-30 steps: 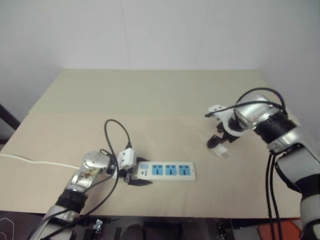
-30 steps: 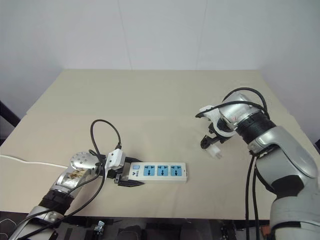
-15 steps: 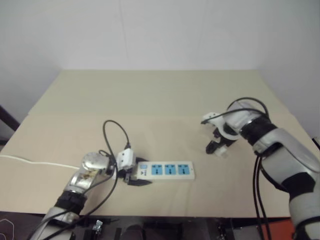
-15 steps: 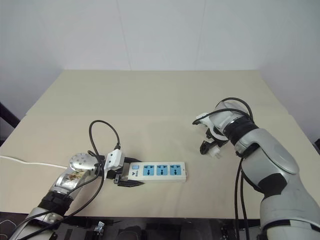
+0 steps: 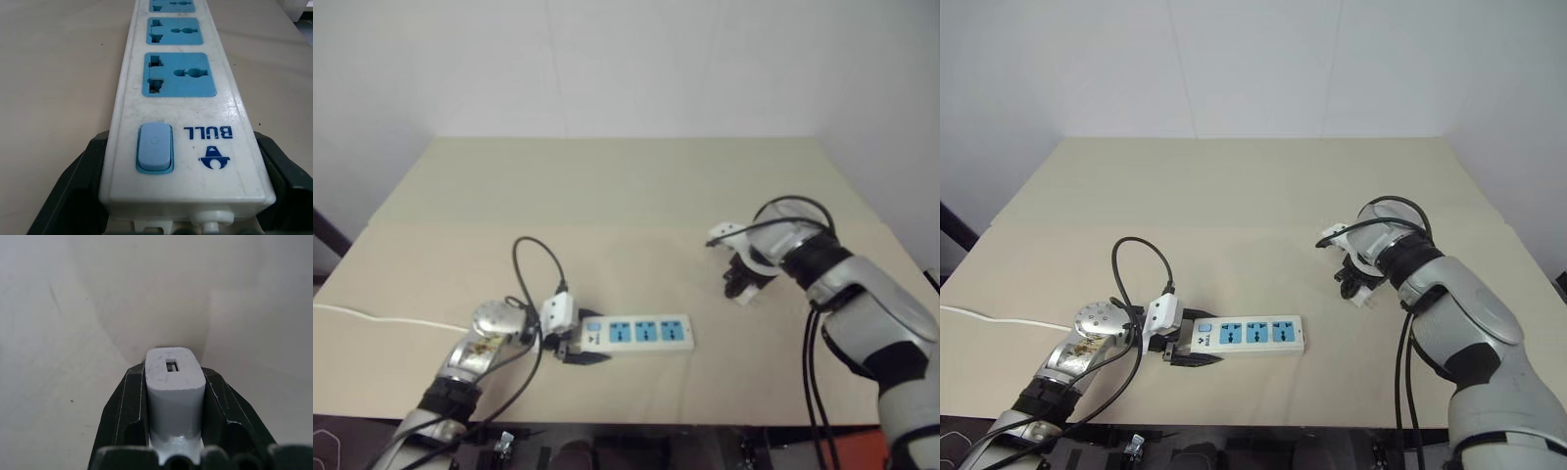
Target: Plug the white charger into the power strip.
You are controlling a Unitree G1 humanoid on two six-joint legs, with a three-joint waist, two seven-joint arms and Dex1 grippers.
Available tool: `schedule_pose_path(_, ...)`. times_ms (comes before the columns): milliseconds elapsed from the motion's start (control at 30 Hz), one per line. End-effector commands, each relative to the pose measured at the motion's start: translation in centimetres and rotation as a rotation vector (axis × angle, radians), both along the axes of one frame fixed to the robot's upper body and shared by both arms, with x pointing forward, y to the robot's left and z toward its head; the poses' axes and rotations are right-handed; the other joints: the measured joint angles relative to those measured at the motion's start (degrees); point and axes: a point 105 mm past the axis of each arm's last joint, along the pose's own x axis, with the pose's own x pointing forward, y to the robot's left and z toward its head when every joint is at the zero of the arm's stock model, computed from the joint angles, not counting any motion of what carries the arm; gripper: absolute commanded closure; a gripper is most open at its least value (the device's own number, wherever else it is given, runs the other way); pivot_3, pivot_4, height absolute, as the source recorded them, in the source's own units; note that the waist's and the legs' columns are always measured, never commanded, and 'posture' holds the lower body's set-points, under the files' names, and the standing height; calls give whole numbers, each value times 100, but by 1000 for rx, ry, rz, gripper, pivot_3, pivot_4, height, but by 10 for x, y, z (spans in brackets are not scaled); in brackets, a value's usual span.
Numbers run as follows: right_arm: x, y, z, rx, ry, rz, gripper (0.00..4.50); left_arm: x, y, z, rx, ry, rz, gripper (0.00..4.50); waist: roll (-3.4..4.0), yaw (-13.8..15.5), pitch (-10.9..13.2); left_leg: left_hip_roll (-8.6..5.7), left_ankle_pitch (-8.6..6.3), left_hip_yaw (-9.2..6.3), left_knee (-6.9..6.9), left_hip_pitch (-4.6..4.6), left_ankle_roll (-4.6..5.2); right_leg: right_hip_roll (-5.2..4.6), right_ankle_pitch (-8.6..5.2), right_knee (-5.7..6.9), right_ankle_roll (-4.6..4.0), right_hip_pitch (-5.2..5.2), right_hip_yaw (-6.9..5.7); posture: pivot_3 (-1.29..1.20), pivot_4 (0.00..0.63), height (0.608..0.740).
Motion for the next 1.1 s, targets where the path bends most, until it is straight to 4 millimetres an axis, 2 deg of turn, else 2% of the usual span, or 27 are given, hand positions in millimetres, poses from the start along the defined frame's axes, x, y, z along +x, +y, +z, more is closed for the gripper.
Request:
schedule_pose_path(33,17,10,33,136,-195,3,3399,-4,0,-12,47,38,-15,1179,0,5,0,0,0,-1,0,0,0,0,0,0,0,0,0,0,150,740)
schedule_pose_path(100,27,21,57,282,-368,39,3399,-3,0,-12,49,39,-17,1179,0,12,0,0,0,-1,-1,-1,0,0,0,-1,0,0,0,0,150,740)
schedule_pose_path(167,26,33,81,463,-504,128,3399,-2,1,-12,52,39,-20,1179,0,21,0,0,0,-2,-1,-1,0,-1,0,-2,0,2,-1,0,150,740)
schedule_pose_path(233,13,44,97,633,-621,266,3399,-1,1,-12,55,40,-23,1179,-1,23,0,0,0,-6,-2,-2,0,0,0,-5,1,6,-3,0,150,740)
schedule_pose_path(300,-1,50,102,738,-760,368,3399,0,1,-12,56,40,-25,1179,-8,34,-5,1,0,-10,-1,-1,0,0,-1,-5,3,11,-7,0,150,740)
schedule_pose_path(433,-32,59,81,831,-754,502,3399,1,2,-11,58,41,-27,1179,-8,7,-5,0,0,-2,0,1,0,-1,-2,-3,5,13,2,0,150,740)
schedule_pose_path(567,-57,75,68,1078,-674,607,3399,2,3,-11,62,40,-29,1179,-9,-5,-4,1,0,0,1,14,0,2,-3,-11,5,17,6,0,150,740)
schedule_pose_path(633,-65,84,56,1084,-649,684,3399,3,4,-11,64,40,-31,1179,-9,-13,-4,2,2,-1,2,17,2,4,-3,-10,5,18,7,0,150,740)
schedule_pose_path(900,-74,124,33,1194,-715,785,3399,1,6,-11,75,42,-36,1179,-9,-11,-4,3,2,-3,2,15,2,7,-3,-2,4,15,6,0,150,740)
schedule_pose_path(1100,-74,141,23,1241,-722,788,3399,-1,6,-12,76,47,-41,1179,-9,-14,-4,4,3,-4,2,16,1,7,-3,0,4,13,5,0,150,740)
